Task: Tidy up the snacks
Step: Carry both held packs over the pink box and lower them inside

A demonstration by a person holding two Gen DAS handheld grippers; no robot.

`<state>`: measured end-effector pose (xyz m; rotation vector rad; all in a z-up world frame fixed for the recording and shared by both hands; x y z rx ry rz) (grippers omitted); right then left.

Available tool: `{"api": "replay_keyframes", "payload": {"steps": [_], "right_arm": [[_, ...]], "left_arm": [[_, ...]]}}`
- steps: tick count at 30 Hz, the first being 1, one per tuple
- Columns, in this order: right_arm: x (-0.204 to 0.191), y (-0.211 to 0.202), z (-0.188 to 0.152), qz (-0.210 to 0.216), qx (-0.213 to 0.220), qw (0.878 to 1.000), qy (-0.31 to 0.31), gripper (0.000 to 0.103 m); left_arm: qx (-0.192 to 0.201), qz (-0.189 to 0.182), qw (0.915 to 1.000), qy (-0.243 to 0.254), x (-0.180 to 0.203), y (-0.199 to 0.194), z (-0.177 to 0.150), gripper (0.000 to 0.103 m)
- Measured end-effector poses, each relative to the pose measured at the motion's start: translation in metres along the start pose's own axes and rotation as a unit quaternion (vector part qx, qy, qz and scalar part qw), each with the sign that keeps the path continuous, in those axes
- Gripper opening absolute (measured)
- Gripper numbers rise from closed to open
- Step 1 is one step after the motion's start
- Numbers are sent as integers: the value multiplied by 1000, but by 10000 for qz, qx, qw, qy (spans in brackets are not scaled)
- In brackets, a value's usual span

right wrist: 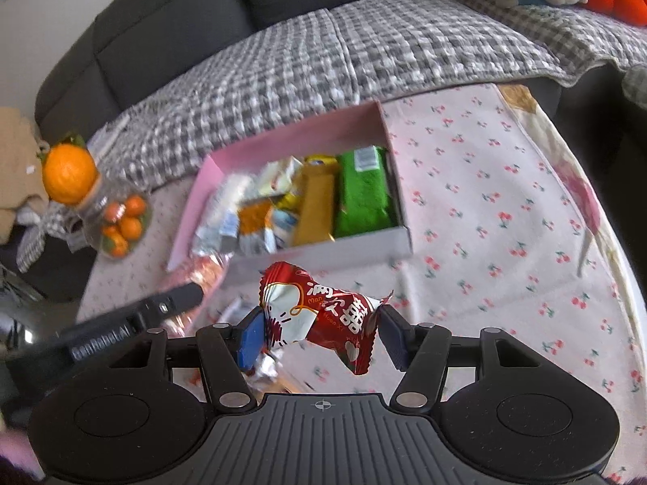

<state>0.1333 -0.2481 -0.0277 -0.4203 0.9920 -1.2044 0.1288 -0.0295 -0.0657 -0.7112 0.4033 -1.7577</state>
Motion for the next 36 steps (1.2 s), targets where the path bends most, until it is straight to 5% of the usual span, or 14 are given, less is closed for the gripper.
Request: {"api": "replay_keyframes", "payload": {"steps": [17,36], "right_arm": [[-1,16,47,-104,328,9974,626,59],[30,111,117,102,593,9943,875,60]], "left_arm": [[181,8,9993,-338,-14,-1,25,31],[164,17,9989,445,8,83,68,31]]}}
Point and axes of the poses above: each gripper's, at about its wrist camera, not at the fingertips, and y roughly the way its jaws point, x to its right, z to its top, the point moved 6 cm from there along y, roughly the way its jaws point, and after that the axes turned 4 degrees about x, right-handed, at the moved point
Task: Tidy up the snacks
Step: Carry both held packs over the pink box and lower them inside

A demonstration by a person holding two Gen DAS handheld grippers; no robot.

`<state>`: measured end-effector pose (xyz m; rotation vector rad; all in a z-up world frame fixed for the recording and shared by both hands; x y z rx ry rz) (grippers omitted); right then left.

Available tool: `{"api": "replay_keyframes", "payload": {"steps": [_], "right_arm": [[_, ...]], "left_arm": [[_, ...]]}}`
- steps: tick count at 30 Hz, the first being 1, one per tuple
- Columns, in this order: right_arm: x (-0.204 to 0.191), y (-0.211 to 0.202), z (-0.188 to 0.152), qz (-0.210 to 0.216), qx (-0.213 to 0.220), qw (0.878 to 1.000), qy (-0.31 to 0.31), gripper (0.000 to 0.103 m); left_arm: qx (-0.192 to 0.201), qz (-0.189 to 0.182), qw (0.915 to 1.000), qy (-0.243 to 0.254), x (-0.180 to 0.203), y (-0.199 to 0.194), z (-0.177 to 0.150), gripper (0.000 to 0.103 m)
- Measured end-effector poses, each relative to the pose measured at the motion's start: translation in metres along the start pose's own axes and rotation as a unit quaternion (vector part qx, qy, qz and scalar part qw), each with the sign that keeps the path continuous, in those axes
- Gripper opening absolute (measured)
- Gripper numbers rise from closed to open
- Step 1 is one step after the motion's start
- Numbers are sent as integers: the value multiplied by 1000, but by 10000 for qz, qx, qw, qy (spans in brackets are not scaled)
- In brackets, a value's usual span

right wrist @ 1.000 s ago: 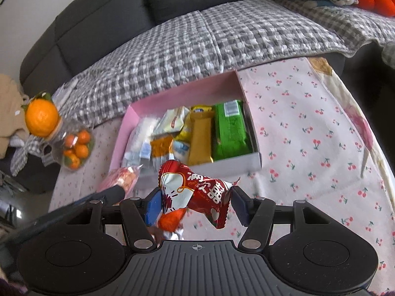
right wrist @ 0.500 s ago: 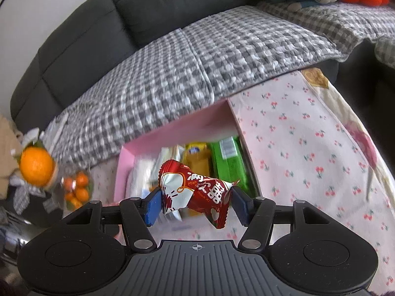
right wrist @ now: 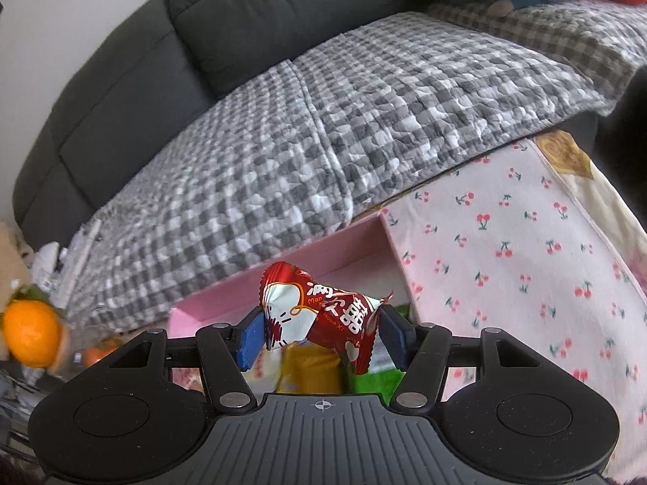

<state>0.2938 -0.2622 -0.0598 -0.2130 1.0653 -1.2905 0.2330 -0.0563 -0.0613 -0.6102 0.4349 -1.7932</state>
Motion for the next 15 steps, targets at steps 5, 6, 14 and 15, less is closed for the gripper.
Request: {"api": "replay_keyframes", "payload": {"steps": [5,6,14,15], "right_arm": [[6,16,7,96,38,9999,31,60],[6,17,9,105,63,9999,25,60],[6,26,13,179,107,9998,-3,73],[8,27,13,162,86,9998,41,74]], "left_arm": [[-43,-47,9999,-122,-1,18,4,31],[-67,-78,9998,-176,-1,21,4,31],[-139,-40,9997,-209,-4,36,4,31],[-140,-35,9997,-213,-4,39,5,31]]}}
Point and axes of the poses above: each gripper's, at about its wrist camera, not at the fingertips, and y roughly the way its jaws point, x to its right, z to its top, the point moved 6 cm from there along y, roughly the way its jaws point, and after that the axes turned 4 degrees about x, right-handed, at the moved point
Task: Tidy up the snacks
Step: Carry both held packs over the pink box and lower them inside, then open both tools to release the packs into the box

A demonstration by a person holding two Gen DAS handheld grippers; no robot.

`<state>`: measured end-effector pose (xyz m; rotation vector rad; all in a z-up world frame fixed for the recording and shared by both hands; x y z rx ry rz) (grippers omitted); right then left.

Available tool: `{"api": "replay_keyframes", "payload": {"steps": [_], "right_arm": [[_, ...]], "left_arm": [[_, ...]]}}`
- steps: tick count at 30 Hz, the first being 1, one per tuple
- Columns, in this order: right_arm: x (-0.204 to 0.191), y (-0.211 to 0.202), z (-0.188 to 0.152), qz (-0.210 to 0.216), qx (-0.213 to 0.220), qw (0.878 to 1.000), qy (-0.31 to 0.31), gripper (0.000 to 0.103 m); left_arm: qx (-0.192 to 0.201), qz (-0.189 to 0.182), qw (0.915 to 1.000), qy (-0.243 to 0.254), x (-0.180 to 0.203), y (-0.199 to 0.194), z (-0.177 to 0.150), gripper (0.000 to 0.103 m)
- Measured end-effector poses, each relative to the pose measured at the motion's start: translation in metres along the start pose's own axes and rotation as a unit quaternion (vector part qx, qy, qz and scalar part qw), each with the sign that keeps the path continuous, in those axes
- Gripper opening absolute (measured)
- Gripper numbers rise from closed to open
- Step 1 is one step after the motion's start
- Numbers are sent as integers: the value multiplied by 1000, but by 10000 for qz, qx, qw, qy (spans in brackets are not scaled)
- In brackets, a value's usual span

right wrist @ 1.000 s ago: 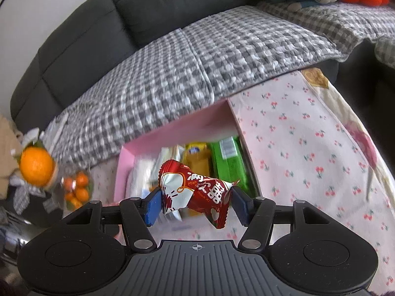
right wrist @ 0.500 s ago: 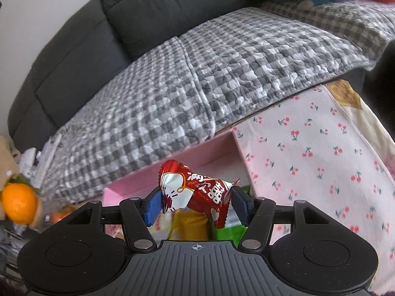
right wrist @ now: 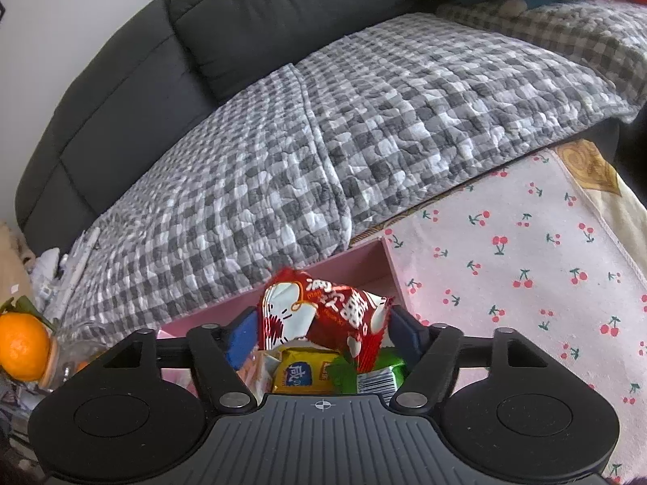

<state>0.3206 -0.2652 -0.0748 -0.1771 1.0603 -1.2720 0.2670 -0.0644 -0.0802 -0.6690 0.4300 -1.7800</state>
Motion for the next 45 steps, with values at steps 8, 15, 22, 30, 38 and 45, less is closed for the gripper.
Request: {"api": "replay_keyframes", "payload": {"steps": [8,15,22,30,38,45], "right_arm": [[5,-2,1,126,-68,9997,176,83],[10,-10,7,167,-3,9996,236,86],[14,-12,7,87,-27,9997,213,87],[3,-24,4,97,-28,9999,24,87],[-13,-49,-9,210,-54,9997,-56,87],[-22,-82,-15,154,50,9998,-92,87]], "left_arm": [[38,22,10000,31,0,14,7,31],[134,-31,9999,-13,-2,23,10,32],[361,-5,9993,65,-1,20,14,67],[370,151,9989,257,-1,-2,6,84],[332,270,9986,307,-5,-36,-3,87],[453,294,9982,261,-6,-71,-8,92]]}}
Point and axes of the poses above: each gripper's, at about its wrist camera, not at the fingertips, and y roughly the way its jaws point, x to its right, z to its top, the point moved 6 cm from there along y, roughly the way its jaws point, and after that the axes turned 4 degrees about x, right-handed, at the moved point
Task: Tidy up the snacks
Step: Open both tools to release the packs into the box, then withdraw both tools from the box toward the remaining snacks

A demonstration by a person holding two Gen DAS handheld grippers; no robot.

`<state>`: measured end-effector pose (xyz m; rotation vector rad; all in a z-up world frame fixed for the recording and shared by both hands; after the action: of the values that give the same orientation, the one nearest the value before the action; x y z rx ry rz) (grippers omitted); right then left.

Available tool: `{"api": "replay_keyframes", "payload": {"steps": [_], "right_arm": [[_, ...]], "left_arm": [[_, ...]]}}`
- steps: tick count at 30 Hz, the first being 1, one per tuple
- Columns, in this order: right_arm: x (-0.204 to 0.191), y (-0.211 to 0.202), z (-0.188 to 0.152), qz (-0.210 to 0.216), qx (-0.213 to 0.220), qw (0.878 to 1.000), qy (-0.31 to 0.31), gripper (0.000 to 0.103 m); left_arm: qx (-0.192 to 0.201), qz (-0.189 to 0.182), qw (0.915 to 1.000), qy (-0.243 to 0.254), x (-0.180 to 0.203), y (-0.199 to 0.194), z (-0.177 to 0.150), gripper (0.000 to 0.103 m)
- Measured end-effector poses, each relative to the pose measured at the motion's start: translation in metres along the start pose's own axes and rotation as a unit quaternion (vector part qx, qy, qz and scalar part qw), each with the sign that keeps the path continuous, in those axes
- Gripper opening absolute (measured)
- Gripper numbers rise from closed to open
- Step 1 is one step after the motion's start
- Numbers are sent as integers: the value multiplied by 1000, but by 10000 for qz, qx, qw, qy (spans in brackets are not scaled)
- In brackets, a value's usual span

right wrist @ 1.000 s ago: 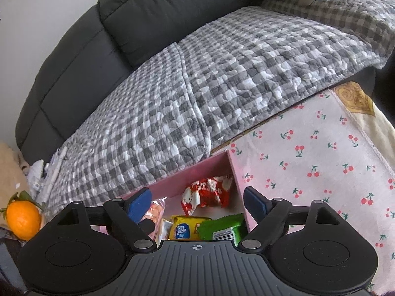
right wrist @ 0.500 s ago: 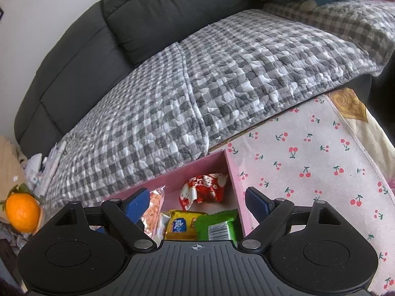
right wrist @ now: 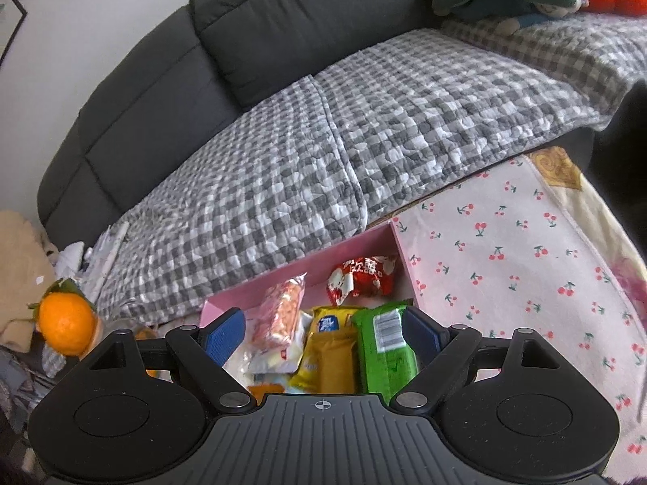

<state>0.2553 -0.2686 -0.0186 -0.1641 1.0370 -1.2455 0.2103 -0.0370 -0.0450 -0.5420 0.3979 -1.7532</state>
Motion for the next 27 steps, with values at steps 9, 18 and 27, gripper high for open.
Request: {"api": "replay_keyframes", "payload": {"steps": [9,18,27], "right_arm": [[-19,-49,-8,38,108,9995,-280,87],[-27,-82,-40,-318,-15,9964,-780,92],[-33,-93,-76,-576,-102,9886,-1387,98]], "left_arm": [[61,156,9999,-30,-7,-39,-6,94],[-46,336,9994,51,-12,-73,-28,98],[-239,391,9989,69,-21,-91,-54,101]]}}
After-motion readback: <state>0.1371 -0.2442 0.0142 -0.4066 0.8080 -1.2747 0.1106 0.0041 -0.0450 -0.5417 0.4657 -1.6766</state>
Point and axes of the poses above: each gripper's, at about its wrist camera, not at the fingertips, and y roughly the way its jaws point, x to its right, z to its top, the point moved 6 cm from there along y, roughly the way its jaws point, and after that the axes turned 4 degrees about x, right-handed, at the moved point
